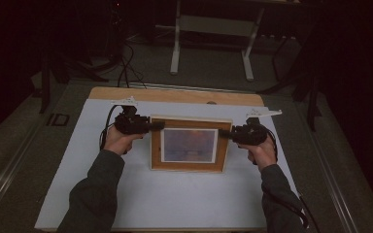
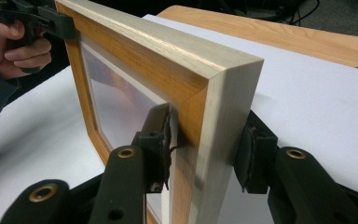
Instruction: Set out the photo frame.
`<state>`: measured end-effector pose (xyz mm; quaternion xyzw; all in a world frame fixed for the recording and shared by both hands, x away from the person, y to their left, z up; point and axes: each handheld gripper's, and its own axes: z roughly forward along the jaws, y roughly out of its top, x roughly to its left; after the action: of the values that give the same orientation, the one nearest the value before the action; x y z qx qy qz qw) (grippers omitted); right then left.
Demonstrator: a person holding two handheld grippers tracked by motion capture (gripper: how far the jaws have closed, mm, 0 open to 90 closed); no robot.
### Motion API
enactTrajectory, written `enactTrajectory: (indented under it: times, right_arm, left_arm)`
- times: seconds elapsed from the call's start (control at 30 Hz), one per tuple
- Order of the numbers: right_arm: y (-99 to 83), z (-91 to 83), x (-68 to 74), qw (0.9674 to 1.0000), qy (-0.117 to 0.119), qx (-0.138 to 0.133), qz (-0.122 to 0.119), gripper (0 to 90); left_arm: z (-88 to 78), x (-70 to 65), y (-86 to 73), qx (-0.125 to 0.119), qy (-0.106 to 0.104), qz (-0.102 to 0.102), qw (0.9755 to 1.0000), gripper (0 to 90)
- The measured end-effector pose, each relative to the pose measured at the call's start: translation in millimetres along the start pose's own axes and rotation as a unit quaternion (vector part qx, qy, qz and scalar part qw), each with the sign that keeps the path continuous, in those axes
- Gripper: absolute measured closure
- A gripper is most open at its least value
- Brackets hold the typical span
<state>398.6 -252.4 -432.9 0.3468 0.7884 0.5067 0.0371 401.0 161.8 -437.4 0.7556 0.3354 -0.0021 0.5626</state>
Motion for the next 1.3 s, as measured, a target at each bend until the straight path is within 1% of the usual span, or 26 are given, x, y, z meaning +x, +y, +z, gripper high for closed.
enactTrajectory:
  times: [0.43,0.53,0.57,0.7,0.77,1.13,1.3]
  right_arm:
    - [-0.4,-0.7,0.8,1.0000,0.001,0.001,-0.002,60.3]
    - [0.2,-0.6,0.3,1.0000,0.003,0.002,-0.004,59.9]
    - [0.8,-0.7,0.4,1.0000,0.002,0.005,-0.005,59.5]
    - [1.5,1.5,2.5,0.9998,-0.007,0.015,-0.012,53.0]
    - [1.2,1.7,2.4,0.9998,-0.006,0.015,-0.012,51.6]
    - [1.2,1.5,2.1,0.9998,-0.005,0.014,-0.013,52.4]
    - [0.8,1.5,1.4,0.9998,-0.008,0.012,-0.010,49.7]
  left_arm:
    - [-0.6,-0.6,0.3,0.002,-0.001,-0.002,1.0000,58.1]
    - [-0.5,-0.3,0.2,0.002,-0.002,-0.007,1.0000,57.9]
    - [-0.6,-0.4,0.2,0.002,-0.002,-0.009,1.0000,57.8]
    - [-1.8,-1.1,0.0,0.004,-0.005,-0.012,0.9999,57.8]
    - [-2.5,-2.0,0.1,0.005,-0.004,-0.011,0.9999,57.8]
    - [-3.9,-4.2,-1.0,0.010,-0.004,-0.017,0.9998,58.3]
    - [-3.7,-2.6,-2.1,0.014,-0.008,-0.021,0.9996,58.2]
